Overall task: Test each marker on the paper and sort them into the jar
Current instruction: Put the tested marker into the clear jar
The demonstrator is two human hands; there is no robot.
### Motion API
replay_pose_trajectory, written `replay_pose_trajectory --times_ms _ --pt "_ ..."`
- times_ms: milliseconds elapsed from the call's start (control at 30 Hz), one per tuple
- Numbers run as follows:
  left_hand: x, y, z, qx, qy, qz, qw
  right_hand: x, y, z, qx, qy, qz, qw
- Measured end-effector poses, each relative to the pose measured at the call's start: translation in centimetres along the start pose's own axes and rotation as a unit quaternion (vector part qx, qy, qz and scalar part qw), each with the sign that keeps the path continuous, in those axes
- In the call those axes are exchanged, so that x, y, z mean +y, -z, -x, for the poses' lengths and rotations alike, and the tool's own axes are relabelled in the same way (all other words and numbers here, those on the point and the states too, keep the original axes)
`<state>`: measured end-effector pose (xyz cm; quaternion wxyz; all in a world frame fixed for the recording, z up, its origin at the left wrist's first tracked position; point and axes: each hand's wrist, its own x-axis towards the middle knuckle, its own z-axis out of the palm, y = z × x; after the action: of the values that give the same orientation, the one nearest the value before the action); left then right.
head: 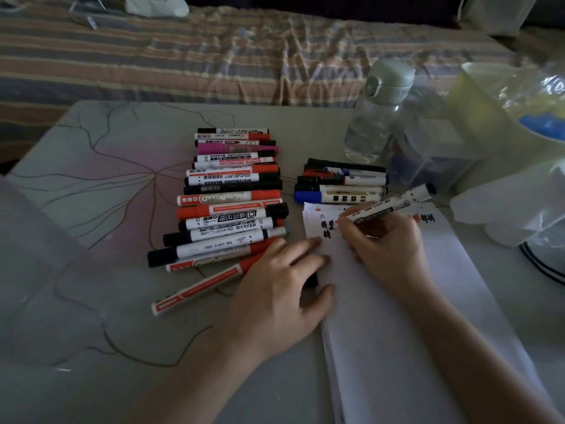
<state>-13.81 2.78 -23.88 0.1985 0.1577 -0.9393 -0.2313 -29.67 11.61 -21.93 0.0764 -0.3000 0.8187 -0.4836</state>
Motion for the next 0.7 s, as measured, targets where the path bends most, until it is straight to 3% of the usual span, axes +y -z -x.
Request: replay_pose_trajectory --times_ms 300,433,567,700 --pt "0.2 0.7 0.3 0.014 0.032 0.032 0.999 -1.6 1.2 0.6 -0.046 -0.047 -0.065 0.996" --pt "1.9 2.5 1.3 0.022 0.080 0.119 0.989 -4.8 3.9 1.4 -0.038 -0.070 -0.157 0.984" --pt "3.7 5.5 3.7 0.072 0.180 0.312 0.930 -8.3 6.8 5.4 -0.080 -0.068 -0.209 0.972" --pt "5.3 7.7 5.3 0.100 0.278 0.498 0.815 -10.4 7.6 9.8 -0.120 -0.073 -0.244 0.959"
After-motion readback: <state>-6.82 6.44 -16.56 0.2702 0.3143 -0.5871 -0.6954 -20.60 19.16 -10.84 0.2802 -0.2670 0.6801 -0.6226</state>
